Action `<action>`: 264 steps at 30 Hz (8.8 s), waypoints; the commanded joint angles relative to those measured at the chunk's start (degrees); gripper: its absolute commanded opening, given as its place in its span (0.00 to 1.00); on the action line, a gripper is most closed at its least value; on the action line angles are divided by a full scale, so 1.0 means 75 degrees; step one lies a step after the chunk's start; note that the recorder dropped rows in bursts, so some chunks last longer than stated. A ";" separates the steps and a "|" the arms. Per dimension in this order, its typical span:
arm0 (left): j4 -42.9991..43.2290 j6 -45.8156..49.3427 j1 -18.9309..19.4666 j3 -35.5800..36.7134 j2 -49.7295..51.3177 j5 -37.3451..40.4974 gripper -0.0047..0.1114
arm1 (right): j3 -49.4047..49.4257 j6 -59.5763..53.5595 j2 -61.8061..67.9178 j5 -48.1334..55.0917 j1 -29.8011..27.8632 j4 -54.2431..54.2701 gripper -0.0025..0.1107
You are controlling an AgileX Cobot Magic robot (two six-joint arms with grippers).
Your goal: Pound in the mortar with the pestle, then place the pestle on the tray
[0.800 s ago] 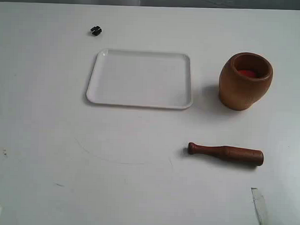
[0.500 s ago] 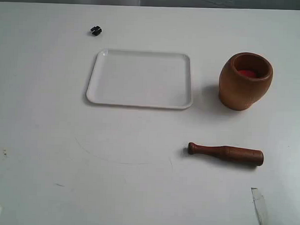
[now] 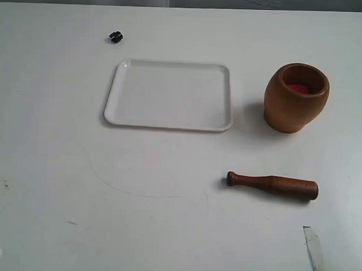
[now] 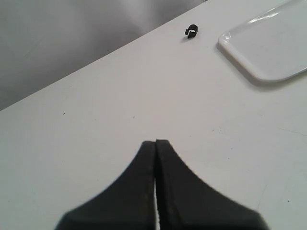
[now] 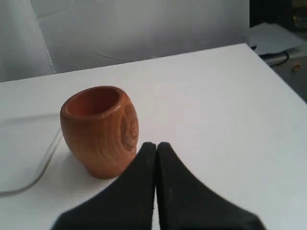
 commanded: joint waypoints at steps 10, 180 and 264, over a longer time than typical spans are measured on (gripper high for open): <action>-0.0056 -0.0063 -0.0059 0.0004 -0.0009 -0.0023 0.04 | 0.0028 0.0368 -0.0040 -0.7148 -0.0035 0.2312 0.02; -0.0056 -0.0063 -0.0059 0.0004 -0.0009 -0.0023 0.04 | -0.2920 -0.2807 1.3050 -1.1592 0.2696 0.2469 0.02; -0.0056 -0.0063 -0.0059 0.0004 -0.0009 -0.0023 0.04 | -0.2924 -0.3603 1.1167 -1.0974 0.2696 0.2214 0.02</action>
